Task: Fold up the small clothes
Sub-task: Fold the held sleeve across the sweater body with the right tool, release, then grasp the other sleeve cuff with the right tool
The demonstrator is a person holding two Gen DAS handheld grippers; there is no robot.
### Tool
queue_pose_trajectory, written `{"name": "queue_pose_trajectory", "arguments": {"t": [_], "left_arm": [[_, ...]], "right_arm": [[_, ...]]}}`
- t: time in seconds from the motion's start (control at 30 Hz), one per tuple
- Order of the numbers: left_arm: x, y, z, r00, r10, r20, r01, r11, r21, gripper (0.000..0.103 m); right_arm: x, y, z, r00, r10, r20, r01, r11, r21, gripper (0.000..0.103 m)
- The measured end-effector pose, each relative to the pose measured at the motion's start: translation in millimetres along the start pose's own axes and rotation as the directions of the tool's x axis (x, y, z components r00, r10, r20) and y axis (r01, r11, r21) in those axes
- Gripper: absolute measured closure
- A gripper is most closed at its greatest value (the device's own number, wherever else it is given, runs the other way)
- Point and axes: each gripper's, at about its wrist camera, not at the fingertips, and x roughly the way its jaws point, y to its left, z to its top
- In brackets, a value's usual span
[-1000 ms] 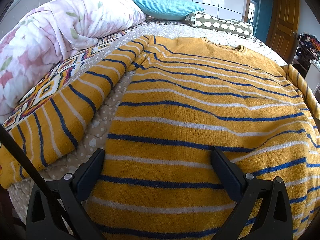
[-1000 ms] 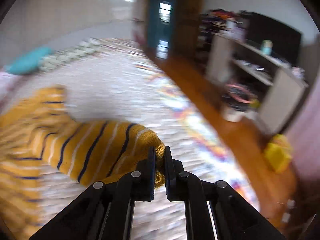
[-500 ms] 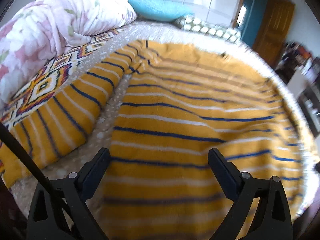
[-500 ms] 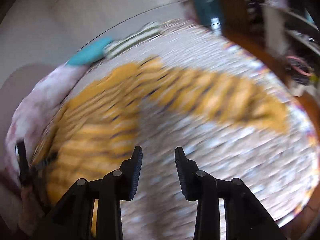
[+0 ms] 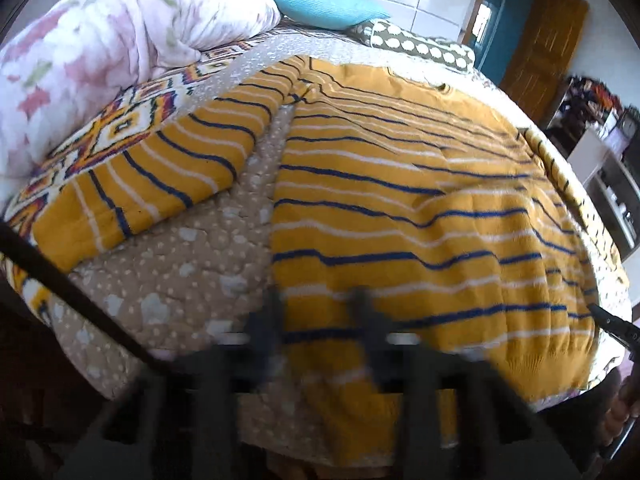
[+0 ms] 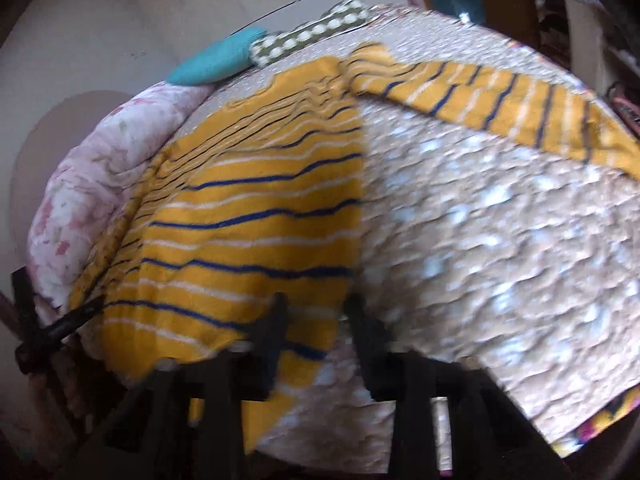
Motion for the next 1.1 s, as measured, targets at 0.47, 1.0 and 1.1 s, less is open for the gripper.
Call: {"name": "queue_pose_trajectory", "arguments": {"t": [0.47, 1.0, 1.1], "left_arm": [[-69, 18, -37, 0.988, 0.04, 0.148, -0.042, 0.999, 0.009, 0.041], [-64, -17, -13, 0.985, -0.063, 0.162, 0.053, 0.996, 0.067, 0.034], [-61, -21, -2, 0.98, -0.087, 0.18, 0.076, 0.995, 0.067, 0.033]], "right_arm": [[-60, -74, 5, 0.975, -0.154, 0.16, 0.115, 0.966, 0.23, 0.084], [-95, -207, 99, 0.878, -0.422, 0.226, 0.226, 0.782, 0.581, 0.097], [-124, -216, 128, 0.776, -0.592, 0.218, 0.377, 0.712, 0.592, 0.097]]}}
